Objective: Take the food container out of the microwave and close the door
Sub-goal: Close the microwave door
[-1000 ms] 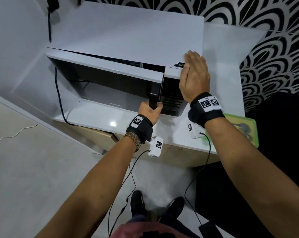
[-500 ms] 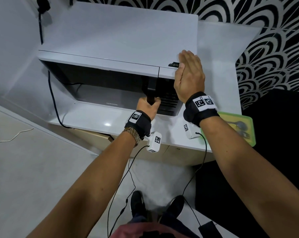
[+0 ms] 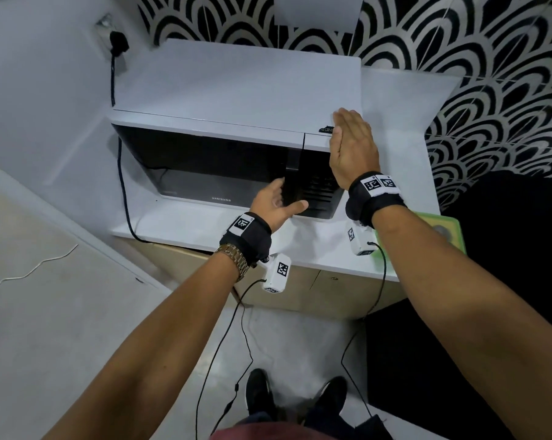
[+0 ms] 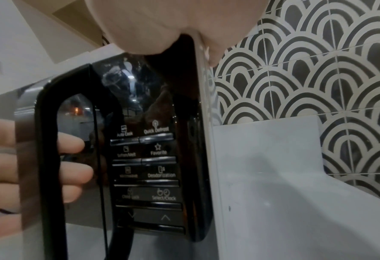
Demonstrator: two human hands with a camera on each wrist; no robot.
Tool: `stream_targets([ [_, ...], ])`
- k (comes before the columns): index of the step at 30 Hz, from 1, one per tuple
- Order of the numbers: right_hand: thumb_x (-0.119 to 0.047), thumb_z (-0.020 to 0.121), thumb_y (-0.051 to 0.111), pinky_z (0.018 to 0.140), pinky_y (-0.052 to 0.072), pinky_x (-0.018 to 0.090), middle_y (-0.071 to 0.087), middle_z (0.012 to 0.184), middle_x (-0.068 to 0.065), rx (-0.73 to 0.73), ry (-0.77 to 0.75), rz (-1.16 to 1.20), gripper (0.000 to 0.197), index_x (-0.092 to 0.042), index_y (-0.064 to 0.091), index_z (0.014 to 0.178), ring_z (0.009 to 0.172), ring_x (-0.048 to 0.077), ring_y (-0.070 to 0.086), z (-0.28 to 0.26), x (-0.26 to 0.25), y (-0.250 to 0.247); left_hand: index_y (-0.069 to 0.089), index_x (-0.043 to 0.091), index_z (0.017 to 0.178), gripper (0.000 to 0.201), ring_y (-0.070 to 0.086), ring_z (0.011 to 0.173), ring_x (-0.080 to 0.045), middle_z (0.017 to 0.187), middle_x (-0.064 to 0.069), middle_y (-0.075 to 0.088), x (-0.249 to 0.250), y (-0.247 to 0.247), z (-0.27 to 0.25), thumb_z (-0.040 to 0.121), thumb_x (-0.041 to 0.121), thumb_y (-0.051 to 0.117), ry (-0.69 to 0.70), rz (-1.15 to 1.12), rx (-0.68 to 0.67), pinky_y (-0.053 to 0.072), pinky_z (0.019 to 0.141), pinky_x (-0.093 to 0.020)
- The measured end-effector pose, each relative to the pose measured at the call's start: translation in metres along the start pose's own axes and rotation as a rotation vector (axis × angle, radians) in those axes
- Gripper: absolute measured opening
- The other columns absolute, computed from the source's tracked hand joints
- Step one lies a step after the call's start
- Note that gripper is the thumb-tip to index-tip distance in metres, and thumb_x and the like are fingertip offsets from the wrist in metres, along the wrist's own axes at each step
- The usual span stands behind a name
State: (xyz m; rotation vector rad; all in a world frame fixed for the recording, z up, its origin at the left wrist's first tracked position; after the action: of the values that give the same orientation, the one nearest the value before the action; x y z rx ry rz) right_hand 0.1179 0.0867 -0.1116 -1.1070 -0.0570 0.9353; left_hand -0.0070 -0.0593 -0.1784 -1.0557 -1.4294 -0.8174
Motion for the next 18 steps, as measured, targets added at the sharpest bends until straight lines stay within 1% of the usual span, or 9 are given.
stream_targets([
  [2, -0.028, 0.106, 0.023, 0.124, 0.018, 0.044, 0.039, 0.157, 0.016, -0.052, 0.044, -0.014, 0.052, -0.004, 0.043, 0.147, 0.149, 0.033, 0.026, -0.003, -0.004, -0.003, 0.04, 0.011, 0.147, 0.078, 0.046, 0.131, -0.016, 0.137, -0.007, 0.052, 0.005, -0.004, -0.012, 0.08, 0.01, 0.08, -0.002, 0.025, -0.014, 0.036, 0.113, -0.029],
  [3, -0.03, 0.107, 0.023, 0.125, 0.017, 0.044, 0.035, 0.158, 0.017, -0.072, 0.062, -0.03, 0.052, -0.005, 0.041, 0.149, 0.15, 0.034, 0.022, -0.006, -0.006, -0.005, 0.033, 0.013, 0.151, 0.084, 0.042, 0.136, -0.016, 0.144, -0.009, 0.049, 0.008, -0.005, -0.017, 0.081, 0.011, 0.079, 0.016, 0.063, -0.021, 0.033, 0.116, -0.032],
  [6, -0.035, 0.107, 0.025, 0.124, 0.016, 0.049, 0.027, 0.161, 0.019, -0.117, 0.083, -0.112, 0.053, -0.009, 0.033, 0.153, 0.151, 0.037, 0.016, -0.021, -0.012, -0.009, 0.022, 0.024, 0.156, 0.099, 0.033, 0.145, -0.015, 0.158, -0.002, 0.037, 0.007, -0.008, -0.027, 0.076, 0.034, 0.081, 0.096, 0.252, -0.063, 0.029, 0.121, -0.039],
  [8, -0.036, 0.107, 0.028, 0.123, 0.016, 0.053, 0.021, 0.163, 0.019, -0.148, 0.093, -0.148, 0.053, -0.013, 0.028, 0.155, 0.151, 0.039, 0.012, -0.037, -0.02, -0.013, 0.009, 0.027, 0.158, 0.109, 0.021, 0.152, -0.019, 0.167, -0.001, 0.015, 0.011, -0.006, -0.034, 0.075, 0.042, 0.079, 0.125, 0.359, -0.066, 0.025, 0.122, -0.038],
  [11, -0.035, 0.107, 0.032, 0.122, 0.012, 0.055, 0.01, 0.166, 0.016, -0.213, 0.113, -0.184, 0.056, -0.016, 0.019, 0.158, 0.153, 0.039, 0.003, -0.059, -0.03, -0.021, -0.003, 0.024, 0.158, 0.114, 0.008, 0.154, -0.019, 0.167, -0.004, -0.012, 0.029, 0.002, -0.044, 0.079, 0.033, 0.079, 0.254, 0.498, -0.042, 0.025, 0.114, -0.029],
  [12, -0.034, 0.106, 0.033, 0.122, 0.011, 0.055, 0.008, 0.167, 0.015, -0.228, 0.104, -0.2, 0.057, -0.016, 0.018, 0.158, 0.153, 0.038, 0.002, -0.065, -0.033, -0.022, -0.004, 0.024, 0.158, 0.114, 0.007, 0.154, -0.02, 0.167, -0.004, -0.016, 0.033, 0.005, -0.044, 0.08, 0.03, 0.078, 0.304, 0.527, -0.033, 0.026, 0.113, -0.029],
  [14, -0.034, 0.106, 0.035, 0.122, 0.011, 0.056, 0.006, 0.167, 0.015, -0.249, 0.091, -0.219, 0.058, -0.015, 0.018, 0.158, 0.153, 0.036, 0.002, -0.077, -0.036, -0.03, -0.002, 0.025, 0.158, 0.111, 0.001, 0.155, -0.026, 0.167, -0.004, -0.016, 0.041, 0.012, -0.046, 0.079, 0.028, 0.076, 0.356, 0.576, -0.034, 0.026, 0.119, -0.042],
  [16, -0.034, 0.106, 0.035, 0.123, 0.01, 0.055, 0.007, 0.167, 0.014, -0.292, 0.098, -0.184, 0.057, -0.014, 0.021, 0.157, 0.154, 0.033, 0.002, -0.079, -0.043, -0.033, 0.002, 0.022, 0.158, 0.107, -0.006, 0.154, -0.031, 0.167, -0.005, -0.014, 0.048, 0.013, -0.043, 0.079, 0.028, 0.074, 0.366, 0.657, -0.042, 0.018, 0.122, -0.055],
  [18, -0.035, 0.106, 0.035, 0.123, 0.009, 0.054, 0.007, 0.167, 0.014, -0.303, 0.08, -0.161, 0.057, -0.014, 0.021, 0.157, 0.154, 0.03, 0.003, -0.086, -0.043, -0.043, 0.005, 0.018, 0.158, 0.103, -0.01, 0.154, -0.033, 0.167, -0.009, -0.011, 0.059, 0.02, -0.044, 0.08, 0.026, 0.074, 0.387, 0.73, -0.031, 0.008, 0.123, -0.056],
])
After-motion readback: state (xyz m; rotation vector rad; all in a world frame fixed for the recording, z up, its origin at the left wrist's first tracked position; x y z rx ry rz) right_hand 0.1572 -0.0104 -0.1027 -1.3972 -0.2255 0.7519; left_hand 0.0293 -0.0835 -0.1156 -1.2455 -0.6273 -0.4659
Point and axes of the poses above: each hand's wrist, its own z-axis towards the middle knuckle, its own y-axis out of the palm, x = y × z, the point moved 2 cm from there along z, towards the middle knuckle
